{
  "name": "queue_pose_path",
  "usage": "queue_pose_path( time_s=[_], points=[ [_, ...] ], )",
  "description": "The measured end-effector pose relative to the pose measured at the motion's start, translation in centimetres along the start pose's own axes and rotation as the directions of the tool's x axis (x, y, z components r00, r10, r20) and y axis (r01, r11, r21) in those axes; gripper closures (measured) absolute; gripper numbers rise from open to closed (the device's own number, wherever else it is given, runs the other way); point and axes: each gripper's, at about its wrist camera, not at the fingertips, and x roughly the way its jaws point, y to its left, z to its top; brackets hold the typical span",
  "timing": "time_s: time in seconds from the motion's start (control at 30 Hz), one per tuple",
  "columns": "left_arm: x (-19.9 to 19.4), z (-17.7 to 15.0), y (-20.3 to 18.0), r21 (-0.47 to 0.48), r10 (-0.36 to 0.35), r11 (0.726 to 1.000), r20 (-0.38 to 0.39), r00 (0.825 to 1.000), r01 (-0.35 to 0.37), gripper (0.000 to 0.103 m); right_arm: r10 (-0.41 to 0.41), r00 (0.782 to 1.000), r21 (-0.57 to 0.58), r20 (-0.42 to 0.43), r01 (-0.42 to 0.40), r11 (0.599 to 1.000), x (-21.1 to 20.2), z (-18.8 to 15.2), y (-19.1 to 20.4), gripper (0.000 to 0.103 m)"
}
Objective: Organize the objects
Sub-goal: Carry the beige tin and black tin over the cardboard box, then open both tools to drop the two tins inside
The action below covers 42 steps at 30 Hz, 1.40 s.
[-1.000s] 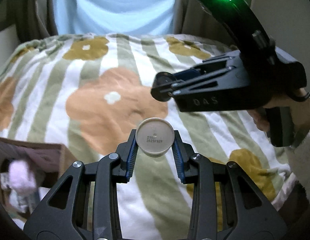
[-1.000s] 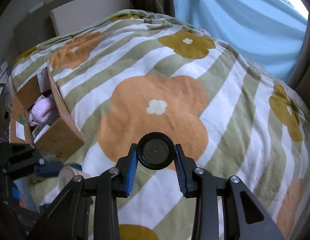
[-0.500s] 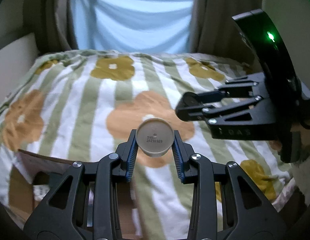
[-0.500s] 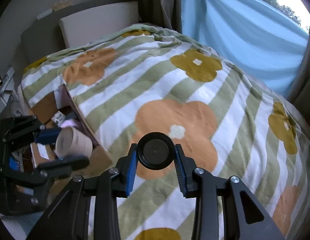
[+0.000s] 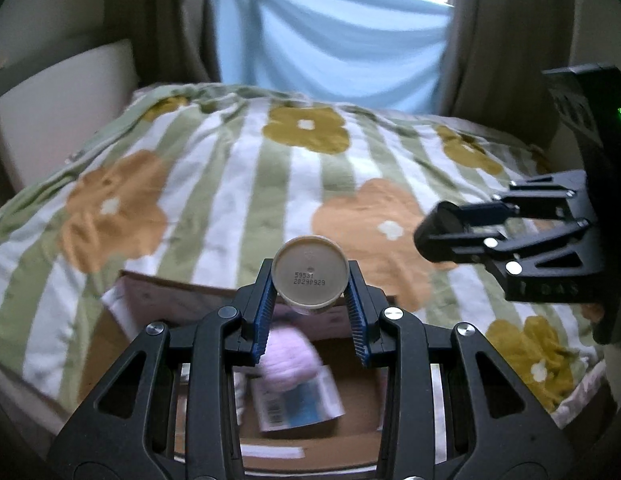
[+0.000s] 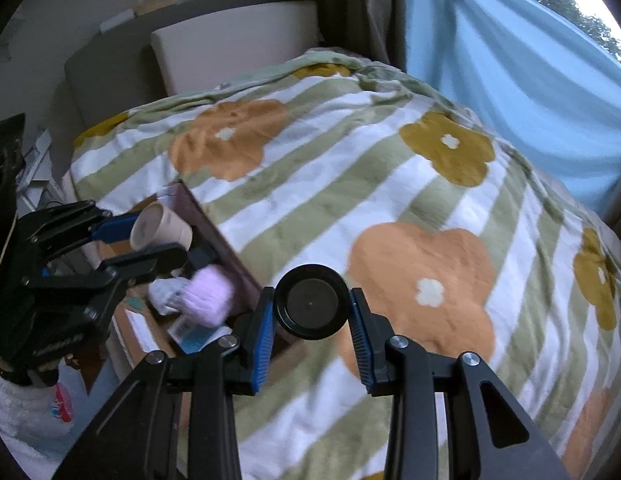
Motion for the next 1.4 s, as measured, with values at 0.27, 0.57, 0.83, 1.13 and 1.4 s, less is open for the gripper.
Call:
queue_pose_path(
  time_s=[0.27,0.57,0.83,1.13,1.4],
  points=[
    [0.2,-2.2,5.2,-0.035,0.040,0.999,-0.032,0.999,-0.041,0.073,0.049,0.999,-0.022,-0.015,-0.049,0.999,2.4,0.4,4.9,0.070],
    [1.5,-4.6,9.0,-0.049,0.063,0.997,-0.076,0.995,-0.067,0.073,0.083,0.995,-0.003,-0.051,-0.083,0.997,5.4,-0.7,8.1,0.070],
    [2.9,-5.7,10.3,-0.055,0.032,0.998,-0.102,0.994,-0.038,0.073,0.064,0.993,-0.004,-0.100,-0.065,0.998,7.2,-2.1,9.7,0.070],
    [2.8,-6.3,12.1,-0.056,0.035,0.998,-0.112,0.993,-0.041,0.073,0.053,0.989,-0.012,-0.140,-0.056,0.998,8.3,-2.8,11.3,0.070],
    [3.2,-6.3,13.1,-0.046,0.059,0.997,-0.137,0.989,-0.066,0.073,0.074,0.986,0.010,-0.151,-0.073,0.997,9.0,-2.8,12.0,0.070]
  ],
)
